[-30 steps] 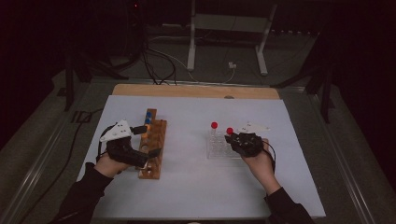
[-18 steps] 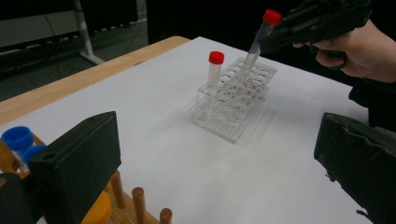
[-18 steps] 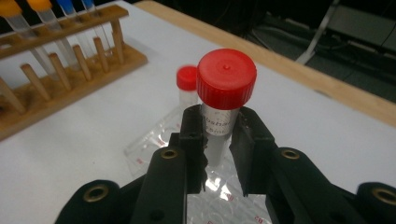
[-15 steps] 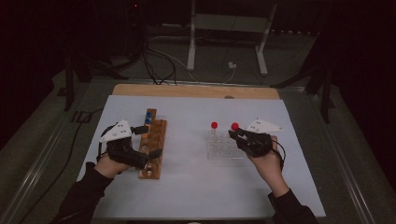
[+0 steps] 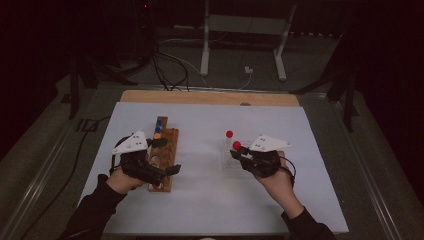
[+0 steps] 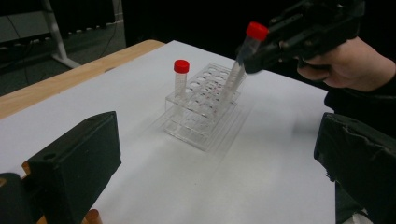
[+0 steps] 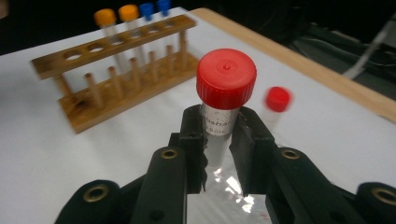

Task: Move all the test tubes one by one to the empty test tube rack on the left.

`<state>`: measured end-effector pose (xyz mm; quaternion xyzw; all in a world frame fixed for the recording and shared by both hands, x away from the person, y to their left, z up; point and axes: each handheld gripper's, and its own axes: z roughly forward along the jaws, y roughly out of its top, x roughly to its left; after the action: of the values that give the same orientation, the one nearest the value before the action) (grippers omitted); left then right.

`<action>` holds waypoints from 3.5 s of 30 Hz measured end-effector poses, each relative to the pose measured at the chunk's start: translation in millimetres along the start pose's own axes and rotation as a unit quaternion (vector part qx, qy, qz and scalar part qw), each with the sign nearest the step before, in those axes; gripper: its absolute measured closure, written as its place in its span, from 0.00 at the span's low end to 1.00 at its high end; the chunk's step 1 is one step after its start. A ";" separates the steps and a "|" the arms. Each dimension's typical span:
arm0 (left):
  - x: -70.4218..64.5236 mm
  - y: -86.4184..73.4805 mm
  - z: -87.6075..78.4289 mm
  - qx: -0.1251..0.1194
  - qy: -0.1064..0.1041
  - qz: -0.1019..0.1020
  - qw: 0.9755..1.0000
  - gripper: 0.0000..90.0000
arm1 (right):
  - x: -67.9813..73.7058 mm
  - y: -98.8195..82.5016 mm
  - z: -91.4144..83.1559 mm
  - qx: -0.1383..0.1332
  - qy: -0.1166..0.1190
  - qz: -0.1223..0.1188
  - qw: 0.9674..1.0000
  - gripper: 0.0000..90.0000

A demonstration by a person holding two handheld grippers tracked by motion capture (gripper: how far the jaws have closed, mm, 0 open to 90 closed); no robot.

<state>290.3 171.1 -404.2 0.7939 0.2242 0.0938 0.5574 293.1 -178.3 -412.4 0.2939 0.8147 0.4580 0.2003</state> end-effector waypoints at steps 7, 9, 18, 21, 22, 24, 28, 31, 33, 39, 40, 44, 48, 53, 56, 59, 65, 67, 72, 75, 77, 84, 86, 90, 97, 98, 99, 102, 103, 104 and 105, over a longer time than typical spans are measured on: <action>-9.9 -1.0 13.1 0.007 -0.017 0.005 1.000 0.02 | 20.8 -2.8 14.2 0.019 0.033 -0.018 0.999 0.83; -13.1 -2.1 17.8 0.011 -0.027 0.008 1.000 0.04 | 25.7 -3.4 16.6 0.022 0.043 -0.021 0.999 0.83; -27.8 -3.0 37.2 0.014 -0.051 0.023 0.998 0.18 | 46.1 -6.2 27.7 0.038 0.075 -0.038 0.996 0.83; -30.5 -3.7 42.5 0.020 -0.050 0.028 0.998 0.24 | 50.1 -6.6 29.5 0.042 0.081 -0.042 0.995 0.83; -31.0 -4.2 44.4 0.020 -0.051 0.029 0.998 0.26 | 50.7 -6.5 29.8 0.042 0.082 -0.041 0.995 0.83; -31.7 -4.3 47.0 0.023 -0.050 0.031 0.998 0.32 | 52.2 -6.5 30.4 0.043 0.086 -0.041 0.995 0.83; -34.8 -4.5 53.4 0.033 -0.045 0.042 0.998 0.41 | 55.5 -6.8 32.0 0.046 0.092 -0.042 0.994 0.83; -37.4 -4.5 58.1 0.036 -0.045 0.047 0.997 0.46 | 57.2 -6.9 32.8 0.048 0.096 -0.043 0.993 0.83; -38.5 -4.1 60.3 0.035 -0.047 0.051 0.997 0.50 | 57.4 -7.0 33.3 0.048 0.097 -0.043 0.993 0.83; -41.1 -4.2 68.8 0.041 -0.049 0.060 0.996 0.63 | 58.3 -6.8 33.8 0.050 0.100 -0.044 0.993 0.83; -41.2 -4.3 69.4 0.039 -0.052 0.061 0.996 0.66 | 58.4 -6.9 33.8 0.049 0.100 -0.044 0.993 0.83; -42.2 -3.2 72.3 0.039 -0.048 0.069 0.996 0.75 | 58.7 -7.1 34.2 0.050 0.101 -0.045 0.993 0.83; -41.8 -2.2 73.5 0.037 -0.047 0.073 0.996 0.79 | 57.6 -7.2 34.0 0.048 0.100 -0.041 0.993 0.83; -38.3 1.8 70.2 0.037 -0.038 0.072 0.996 0.79 | 55.4 -6.7 32.2 0.038 0.101 -0.031 0.994 0.71; -33.0 5.4 63.6 0.028 -0.031 0.065 0.997 0.80 | 53.5 -6.2 29.8 0.028 0.097 -0.024 0.995 0.63; -28.6 9.4 55.3 0.022 -0.015 0.064 0.998 0.80 | 49.3 -4.9 25.7 0.010 0.092 -0.014 0.996 0.52; -22.2 16.4 39.3 0.016 0.010 0.062 0.998 0.80 | 44.1 -3.0 19.5 -0.012 0.085 0.002 0.996 0.33; -20.0 17.8 34.2 0.015 0.016 0.060 0.998 0.80 | 43.5 -2.7 18.4 -0.015 0.077 0.003 0.997 0.25; -13.1 21.5 19.8 0.012 0.040 0.058 0.997 0.80 | 41.0 -2.5 16.2 -0.022 0.069 0.012 0.997 0.12; -10.2 22.4 12.0 0.010 0.050 0.056 0.997 0.80 | 39.7 -3.1 15.8 -0.023 0.073 0.015 0.997 0.03; -7.8 22.6 6.5 0.009 0.058 0.054 0.997 0.80 | 39.0 -3.4 15.0 -0.026 0.075 0.016 0.997 0.01; 1.3 23.3 -12.8 0.007 0.091 0.041 0.995 0.80 | 37.1 -3.5 12.0 -0.035 0.083 0.018 0.996 0.00; 4.2 22.6 -18.5 0.004 0.101 0.038 0.994 0.80 | 35.7 -3.6 10.8 -0.041 0.085 0.023 0.995 0.00; 8.4 22.5 -30.4 0.000 0.120 0.034 0.992 0.80 | 35.1 -3.5 9.4 -0.043 0.085 0.021 0.995 0.00; 14.6 18.5 -44.7 0.000 0.145 0.026 0.989 0.80 | 35.3 -4.0 9.1 -0.040 0.082 0.018 0.996 0.00; 15.1 17.2 -45.1 0.002 0.151 0.026 0.988 0.80 | 35.6 -4.0 9.2 -0.040 0.082 0.018 0.996 0.00; 15.7 16.0 -45.2 0.004 0.155 0.025 0.988 0.80 | 35.7 -4.0 9.2 -0.040 0.083 0.018 0.996 0.00; 17.7 12.6 -45.8 0.007 0.156 0.021 0.988 0.80 | 36.0 -4.0 9.2 -0.039 0.084 0.015 0.996 0.00; 18.2 11.5 -45.7 0.009 0.158 0.021 0.987 0.80 | 36.1 -4.2 9.1 -0.040 0.083 0.015 0.996 0.00; 18.9 10.4 -45.8 0.009 0.159 0.019 0.987 0.80 | 36.0 -4.2 9.2 -0.039 0.084 0.016 0.996 0.00; 19.6 9.1 -45.6 0.011 0.159 0.018 0.987 0.80 | 35.9 -4.3 9.1 -0.039 0.084 0.015 0.996 0.00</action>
<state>291.7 216.1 -381.2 0.7790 0.2968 0.2267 0.5036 270.5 -150.6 -422.7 0.2590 0.8056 0.5153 0.1355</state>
